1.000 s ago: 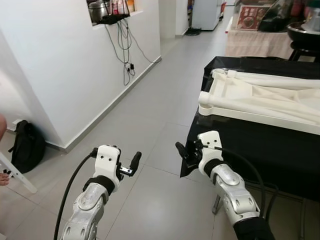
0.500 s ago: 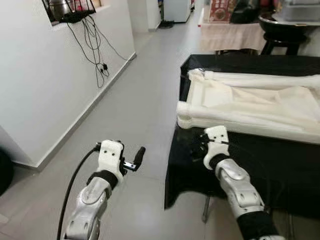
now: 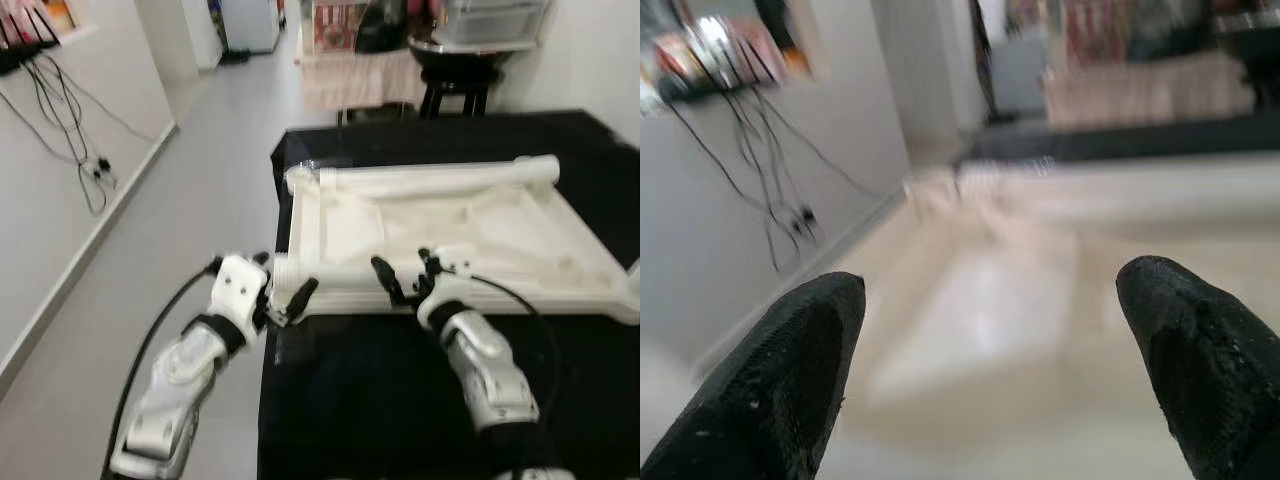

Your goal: Building children table

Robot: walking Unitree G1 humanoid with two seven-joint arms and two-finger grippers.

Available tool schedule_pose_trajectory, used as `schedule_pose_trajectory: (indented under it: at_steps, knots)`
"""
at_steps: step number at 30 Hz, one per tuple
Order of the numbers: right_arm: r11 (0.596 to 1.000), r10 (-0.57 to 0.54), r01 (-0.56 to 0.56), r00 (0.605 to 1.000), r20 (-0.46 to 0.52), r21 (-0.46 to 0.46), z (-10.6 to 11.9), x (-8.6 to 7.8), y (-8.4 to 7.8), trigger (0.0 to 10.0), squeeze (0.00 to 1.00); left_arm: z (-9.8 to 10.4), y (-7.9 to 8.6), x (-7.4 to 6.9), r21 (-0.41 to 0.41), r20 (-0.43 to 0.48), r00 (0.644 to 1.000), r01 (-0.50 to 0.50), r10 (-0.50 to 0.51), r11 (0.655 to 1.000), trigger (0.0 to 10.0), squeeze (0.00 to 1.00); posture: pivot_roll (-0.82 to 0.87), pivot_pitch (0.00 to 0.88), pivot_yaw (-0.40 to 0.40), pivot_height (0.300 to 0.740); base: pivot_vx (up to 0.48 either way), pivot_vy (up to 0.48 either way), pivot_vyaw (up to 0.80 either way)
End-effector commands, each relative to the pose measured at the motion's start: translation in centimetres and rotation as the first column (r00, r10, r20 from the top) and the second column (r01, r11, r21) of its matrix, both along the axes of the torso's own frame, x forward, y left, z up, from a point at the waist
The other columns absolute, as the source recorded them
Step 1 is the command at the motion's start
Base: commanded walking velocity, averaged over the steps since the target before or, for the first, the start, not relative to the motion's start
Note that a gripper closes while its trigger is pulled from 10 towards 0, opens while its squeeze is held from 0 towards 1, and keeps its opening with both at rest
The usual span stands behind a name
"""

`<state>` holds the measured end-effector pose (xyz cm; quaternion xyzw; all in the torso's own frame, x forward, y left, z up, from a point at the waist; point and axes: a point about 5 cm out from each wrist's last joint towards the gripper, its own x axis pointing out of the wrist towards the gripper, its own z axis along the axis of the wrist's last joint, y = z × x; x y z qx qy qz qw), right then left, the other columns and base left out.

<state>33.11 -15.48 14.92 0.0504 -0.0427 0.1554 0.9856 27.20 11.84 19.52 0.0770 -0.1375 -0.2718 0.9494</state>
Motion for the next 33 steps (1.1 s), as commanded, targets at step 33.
schedule_pose_trajectory:
  at_steps: [33]
  knots:
    - [0.999,0.018,-0.017,1.0,0.016,-0.044,0.1,0.1,0.8,10.0,0.0,-1.0,3.1,4.1,0.858,-0.304,0.939,0.344,-0.162,0.382,10.0,0.0,-0.04,0.0,0.055,0.74,0.0,0.0,-0.29]
